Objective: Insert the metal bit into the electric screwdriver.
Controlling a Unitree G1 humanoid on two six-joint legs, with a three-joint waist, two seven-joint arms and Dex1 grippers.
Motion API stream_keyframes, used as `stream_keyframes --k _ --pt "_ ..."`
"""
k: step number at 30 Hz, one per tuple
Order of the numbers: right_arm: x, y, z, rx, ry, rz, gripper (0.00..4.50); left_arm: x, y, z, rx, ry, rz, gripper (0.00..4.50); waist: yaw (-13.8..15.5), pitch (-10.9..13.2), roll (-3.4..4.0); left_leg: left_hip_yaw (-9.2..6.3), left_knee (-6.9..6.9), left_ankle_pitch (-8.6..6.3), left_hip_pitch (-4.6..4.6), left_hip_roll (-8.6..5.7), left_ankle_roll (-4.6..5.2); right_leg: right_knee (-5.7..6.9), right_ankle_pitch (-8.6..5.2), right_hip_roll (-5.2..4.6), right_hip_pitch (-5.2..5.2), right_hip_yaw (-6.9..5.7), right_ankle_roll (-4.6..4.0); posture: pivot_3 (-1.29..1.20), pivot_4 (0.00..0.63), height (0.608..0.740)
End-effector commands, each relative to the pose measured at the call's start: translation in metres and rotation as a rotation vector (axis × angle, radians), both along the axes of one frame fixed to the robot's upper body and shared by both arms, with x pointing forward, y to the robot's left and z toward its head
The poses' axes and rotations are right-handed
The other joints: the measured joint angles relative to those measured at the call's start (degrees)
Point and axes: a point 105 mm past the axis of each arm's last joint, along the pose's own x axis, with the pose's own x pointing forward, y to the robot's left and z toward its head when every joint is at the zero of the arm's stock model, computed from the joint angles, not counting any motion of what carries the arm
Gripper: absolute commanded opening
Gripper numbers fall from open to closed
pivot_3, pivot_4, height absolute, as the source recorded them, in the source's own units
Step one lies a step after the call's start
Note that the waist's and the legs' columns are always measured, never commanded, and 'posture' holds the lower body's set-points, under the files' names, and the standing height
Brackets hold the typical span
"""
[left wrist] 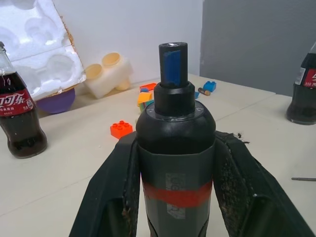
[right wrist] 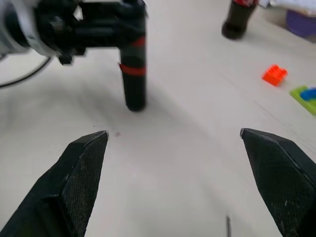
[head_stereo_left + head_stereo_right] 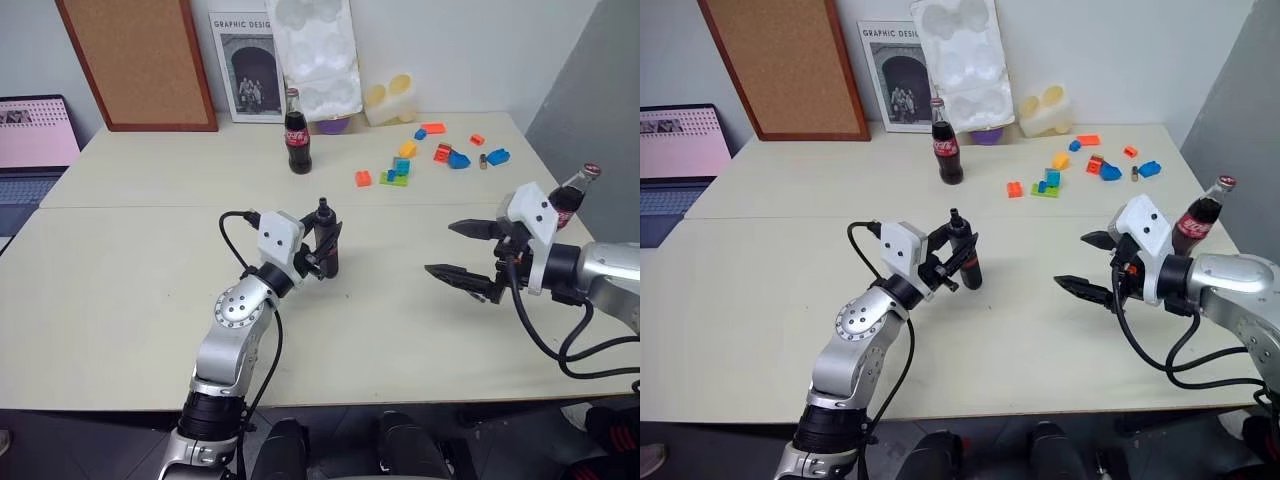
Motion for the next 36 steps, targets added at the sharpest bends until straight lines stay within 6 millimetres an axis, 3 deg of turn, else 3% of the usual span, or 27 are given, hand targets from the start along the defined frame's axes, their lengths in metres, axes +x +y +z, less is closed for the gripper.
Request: stream_keyframes --k 1,4,8,13,23,31,36 --pt "0.017 -0.026 -0.018 -0.158 0.091 -0.079 4.5 0.004 0.003 -0.005 0.031 0.005 0.05 1.67 0.1 0.0 0.01 0.0 -0.01 0.0 -0.01 -0.02 0.0 -0.01 0.0 -0.02 0.0 -0.02 0.0 0.0 0.15 0.74" --pt "0.031 -0.043 -0.033 -0.241 0.185 -0.144 4.5 0.005 -0.001 -0.005 0.032 -0.003 0.049 1.67 0.01 -0.02 0.03 0.05 -0.03 0.0 -0.03 -0.02 0.0 -0.06 0.0 -0.05 -0.02 0.0 -0.01 0.0 0.15 0.74" --pt "0.04 -0.043 -0.039 -0.271 0.237 -0.107 4.5 0.006 -0.003 -0.006 0.034 -0.008 0.051 1.67 0.04 -0.02 0.04 0.06 -0.11 0.0 -0.1 -0.02 0.0 -0.16 -0.01 -0.07 -0.06 -0.02 0.02 0.0 0.15 0.74" --pt "0.06 -0.055 -0.071 -0.403 0.405 -0.178 4.5 0.006 -0.007 -0.005 0.046 -0.029 0.047 1.67 -0.09 -0.02 0.05 0.05 -0.11 -0.01 -0.13 -0.03 0.0 -0.19 0.02 -0.07 -0.09 -0.04 0.11 0.0 0.15 0.74" --pt "0.067 -0.056 -0.083 -0.408 0.548 -0.193 4.5 0.006 -0.006 -0.006 0.045 -0.036 0.061 1.67 0.08 -0.02 0.06 -0.03 -0.12 -0.01 -0.22 -0.07 0.0 -0.21 0.16 -0.1 -0.14 -0.11 0.35 0.0 0.15 0.74" --pt "0.056 -0.044 -0.079 -0.296 0.719 -0.127 2.87 0.005 -0.006 -0.009 0.053 -0.039 0.069 1.67 0.0 -0.03 0.07 -0.06 -0.14 -0.01 -0.21 -0.07 0.0 -0.2 0.16 -0.1 -0.13 -0.15 0.34 0.0 0.15 0.74" --pt "0.056 -0.035 -0.073 -0.27 0.718 -0.102 1.6 0.005 -0.007 -0.009 0.063 -0.049 0.07 1.67 -0.06 -0.02 0.07 -0.07 -0.14 -0.01 -0.21 -0.07 0.0 -0.2 0.16 -0.1 -0.13 -0.15 0.35 0.0 0.15 0.74"
